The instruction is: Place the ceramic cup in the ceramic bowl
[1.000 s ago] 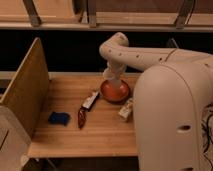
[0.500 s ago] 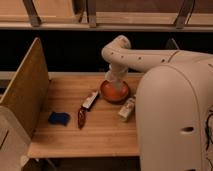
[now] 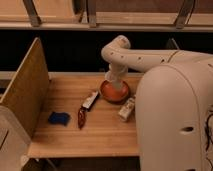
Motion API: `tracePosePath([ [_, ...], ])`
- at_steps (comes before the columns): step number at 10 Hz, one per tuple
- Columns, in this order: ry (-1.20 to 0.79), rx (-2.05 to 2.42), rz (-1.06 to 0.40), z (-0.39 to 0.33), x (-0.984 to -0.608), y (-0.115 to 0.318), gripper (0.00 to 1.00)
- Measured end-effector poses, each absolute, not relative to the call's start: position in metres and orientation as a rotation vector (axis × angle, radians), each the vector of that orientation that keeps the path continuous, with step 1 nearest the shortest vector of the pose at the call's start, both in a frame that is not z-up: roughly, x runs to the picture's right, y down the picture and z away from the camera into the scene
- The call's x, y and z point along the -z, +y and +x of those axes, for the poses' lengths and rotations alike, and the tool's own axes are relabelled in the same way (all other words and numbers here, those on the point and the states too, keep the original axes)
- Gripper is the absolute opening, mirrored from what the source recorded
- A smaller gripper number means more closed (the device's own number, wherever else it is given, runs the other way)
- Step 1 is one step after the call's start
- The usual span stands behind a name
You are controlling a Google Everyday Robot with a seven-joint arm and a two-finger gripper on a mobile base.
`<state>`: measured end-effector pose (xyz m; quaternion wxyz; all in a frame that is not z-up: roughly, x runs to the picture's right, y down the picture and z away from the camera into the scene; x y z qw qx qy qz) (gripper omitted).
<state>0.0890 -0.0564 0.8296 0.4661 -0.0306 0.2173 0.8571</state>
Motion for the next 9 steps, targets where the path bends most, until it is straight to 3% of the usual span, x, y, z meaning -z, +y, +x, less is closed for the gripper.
tracePosePath([
  [4, 0.535, -2.115, -0.089, 0.089, -0.832, -0.054, 0.0],
  [9, 0.501, -2.225, -0.267, 0.084, -0.874, -0.029, 0.0],
])
